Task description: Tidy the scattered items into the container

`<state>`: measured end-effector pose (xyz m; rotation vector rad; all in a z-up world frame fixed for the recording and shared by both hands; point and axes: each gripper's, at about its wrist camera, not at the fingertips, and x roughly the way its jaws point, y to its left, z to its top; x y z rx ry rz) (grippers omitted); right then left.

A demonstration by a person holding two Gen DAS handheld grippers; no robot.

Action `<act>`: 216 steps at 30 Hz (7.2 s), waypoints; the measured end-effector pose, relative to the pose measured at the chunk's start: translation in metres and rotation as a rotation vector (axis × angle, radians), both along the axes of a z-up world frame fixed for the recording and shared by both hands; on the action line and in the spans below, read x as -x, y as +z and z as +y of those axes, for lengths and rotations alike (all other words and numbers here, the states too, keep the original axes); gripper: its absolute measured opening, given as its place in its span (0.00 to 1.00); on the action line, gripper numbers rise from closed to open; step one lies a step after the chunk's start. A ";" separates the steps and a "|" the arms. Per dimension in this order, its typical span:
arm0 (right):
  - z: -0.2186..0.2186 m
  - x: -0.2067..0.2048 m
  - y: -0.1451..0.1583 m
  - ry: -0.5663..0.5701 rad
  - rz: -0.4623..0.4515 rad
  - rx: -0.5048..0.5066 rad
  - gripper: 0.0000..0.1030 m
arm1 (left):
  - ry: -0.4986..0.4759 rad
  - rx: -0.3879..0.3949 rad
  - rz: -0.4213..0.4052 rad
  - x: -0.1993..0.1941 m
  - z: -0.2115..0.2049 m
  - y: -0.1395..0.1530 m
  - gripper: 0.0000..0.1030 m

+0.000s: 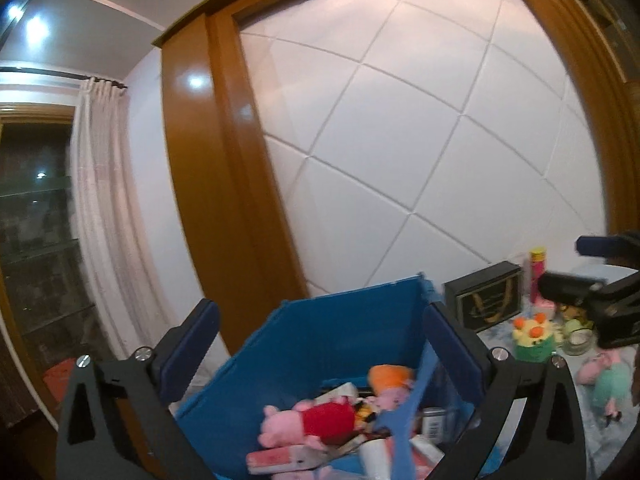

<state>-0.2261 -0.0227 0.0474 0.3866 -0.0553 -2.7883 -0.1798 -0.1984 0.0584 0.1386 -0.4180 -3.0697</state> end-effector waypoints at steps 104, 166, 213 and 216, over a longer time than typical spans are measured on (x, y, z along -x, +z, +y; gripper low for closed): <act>0.342 0.059 -0.263 -0.231 -0.647 -0.137 0.99 | -0.469 -0.019 -0.433 -0.019 0.388 -0.295 1.00; 0.370 0.124 -0.336 -0.090 -0.683 -0.264 0.11 | -0.507 -0.045 -0.715 0.013 0.395 -0.359 0.00; 0.371 0.089 -0.303 -0.114 -0.588 -0.265 0.06 | -0.654 0.054 -0.679 0.016 0.383 -0.349 0.00; 0.369 0.084 -0.291 -0.115 -0.566 -0.253 0.05 | -0.655 0.067 -0.673 0.016 0.382 -0.342 0.00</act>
